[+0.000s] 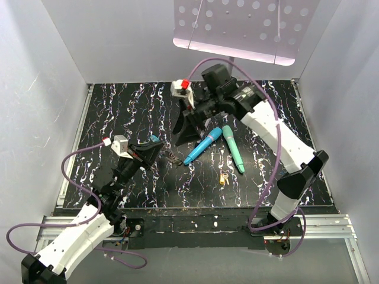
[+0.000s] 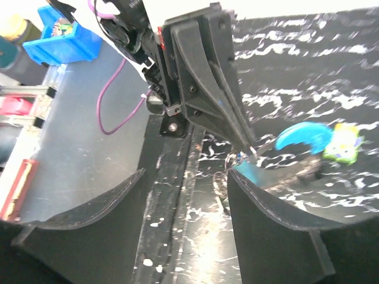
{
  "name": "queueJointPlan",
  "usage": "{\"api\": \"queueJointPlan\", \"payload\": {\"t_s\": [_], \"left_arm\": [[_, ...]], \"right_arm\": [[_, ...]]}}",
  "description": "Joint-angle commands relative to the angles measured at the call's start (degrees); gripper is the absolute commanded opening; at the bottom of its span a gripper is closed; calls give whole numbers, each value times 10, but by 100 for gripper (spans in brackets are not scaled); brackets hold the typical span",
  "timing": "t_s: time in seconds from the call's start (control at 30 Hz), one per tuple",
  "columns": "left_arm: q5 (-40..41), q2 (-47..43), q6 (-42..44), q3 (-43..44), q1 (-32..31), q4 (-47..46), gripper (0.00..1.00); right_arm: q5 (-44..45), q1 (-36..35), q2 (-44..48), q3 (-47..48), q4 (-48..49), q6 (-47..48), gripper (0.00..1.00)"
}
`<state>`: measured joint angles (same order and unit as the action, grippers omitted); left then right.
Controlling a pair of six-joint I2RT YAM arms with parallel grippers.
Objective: Put the keys on the keyring
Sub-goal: Adjust the keyring.
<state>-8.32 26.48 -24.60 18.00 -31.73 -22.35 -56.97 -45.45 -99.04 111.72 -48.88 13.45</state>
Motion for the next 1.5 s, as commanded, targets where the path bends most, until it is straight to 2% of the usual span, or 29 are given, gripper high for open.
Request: {"api": "queueJointPlan", "payload": {"t_s": [0.0, 0.07, 0.2, 0.27, 0.43, 0.5, 0.63, 1.0, 1.47], "left_arm": [[-52, 23, 39, 31, 0, -131, 0], [-71, 33, 44, 37, 0, -152, 0], [-103, 50, 37, 44, 0, -195, 0], [-120, 52, 34, 48, 0, -202, 0], [-137, 45, 32, 53, 0, -192, 0], [-139, 38, 35, 56, 0, -178, 0], [-136, 31, 39, 55, -1, -172, 0], [-117, 36, 34, 51, 0, -169, 0], [-111, 32, 32, 54, 0, -157, 0]], "right_arm": [[-37, 28, -7, 96, -163, 190, 65], [-25, 34, -8, 117, -197, 262, 66], [-21, 43, -6, 113, -180, 324, 65], [-29, 48, -17, 119, -163, 308, 60], [-97, 79, -46, 132, -90, 212, 37], [-114, 89, -54, 133, -61, 167, 33], [-129, 85, -64, 117, -42, 138, 29], [-128, 34, -34, 56, -89, 213, 33], [-126, 15, -28, 49, -94, 222, 31]]}}
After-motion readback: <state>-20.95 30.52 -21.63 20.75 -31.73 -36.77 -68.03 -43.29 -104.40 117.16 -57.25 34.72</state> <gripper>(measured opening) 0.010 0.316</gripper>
